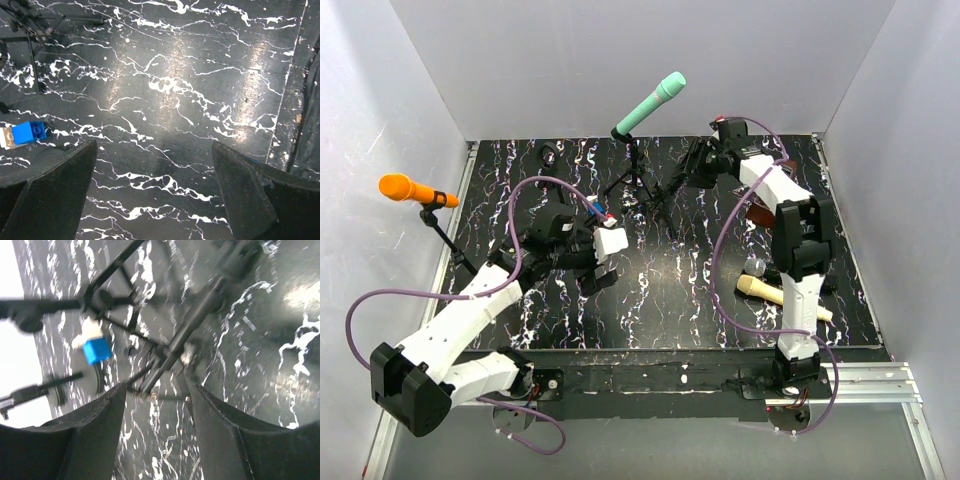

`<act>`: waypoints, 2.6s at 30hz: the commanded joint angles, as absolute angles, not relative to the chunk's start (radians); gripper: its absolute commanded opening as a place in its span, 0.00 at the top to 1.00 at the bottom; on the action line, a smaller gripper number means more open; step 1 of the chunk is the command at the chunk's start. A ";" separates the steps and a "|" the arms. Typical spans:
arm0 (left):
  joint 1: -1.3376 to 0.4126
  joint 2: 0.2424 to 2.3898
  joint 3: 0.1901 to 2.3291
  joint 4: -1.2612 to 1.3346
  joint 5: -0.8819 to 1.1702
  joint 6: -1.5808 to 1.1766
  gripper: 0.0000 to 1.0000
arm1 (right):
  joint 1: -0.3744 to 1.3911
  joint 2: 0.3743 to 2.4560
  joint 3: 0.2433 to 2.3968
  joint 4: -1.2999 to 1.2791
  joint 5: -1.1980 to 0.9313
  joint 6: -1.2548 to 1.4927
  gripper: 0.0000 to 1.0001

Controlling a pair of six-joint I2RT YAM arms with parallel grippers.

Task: Remove the microphone from the stand

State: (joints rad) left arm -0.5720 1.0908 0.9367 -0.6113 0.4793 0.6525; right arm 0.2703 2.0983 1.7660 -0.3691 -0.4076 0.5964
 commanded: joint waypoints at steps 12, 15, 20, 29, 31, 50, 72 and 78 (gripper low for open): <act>-0.569 1.158 1.060 -0.808 0.500 0.557 0.02 | 0.311 2.431 2.141 -0.420 -0.124 0.859 0.47; -0.569 1.189 1.087 -0.811 0.485 0.549 0.02 | 0.330 2.444 2.134 -0.448 -0.127 0.917 0.49; -0.569 1.245 1.117 -0.815 0.485 0.523 0.02 | 0.371 2.474 2.128 -0.462 -0.156 0.966 0.50; -0.569 1.289 1.158 -0.845 0.413 0.486 0.02 | 0.353 2.447 2.109 -0.413 -0.140 0.965 0.99; -0.569 1.290 1.154 -0.833 0.410 0.495 0.02 | 0.330 2.407 2.076 -0.378 -0.184 0.919 0.99; -0.569 1.361 1.167 -0.801 0.479 0.561 0.02 | 0.207 2.020 1.539 0.602 -0.437 0.301 0.99; -0.569 1.402 1.204 -0.836 0.451 0.583 0.02 | 0.209 2.097 1.261 0.980 -0.198 -0.060 0.92; -0.569 1.401 1.200 -0.830 0.448 0.592 0.02 | 0.207 2.040 1.204 0.936 -0.173 -0.066 0.64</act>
State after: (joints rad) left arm -0.5716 1.4033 1.1778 -0.8352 0.4507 0.5766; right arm 0.2096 2.0983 1.2549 0.9234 -0.2211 -0.0120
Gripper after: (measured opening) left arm 0.981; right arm 0.333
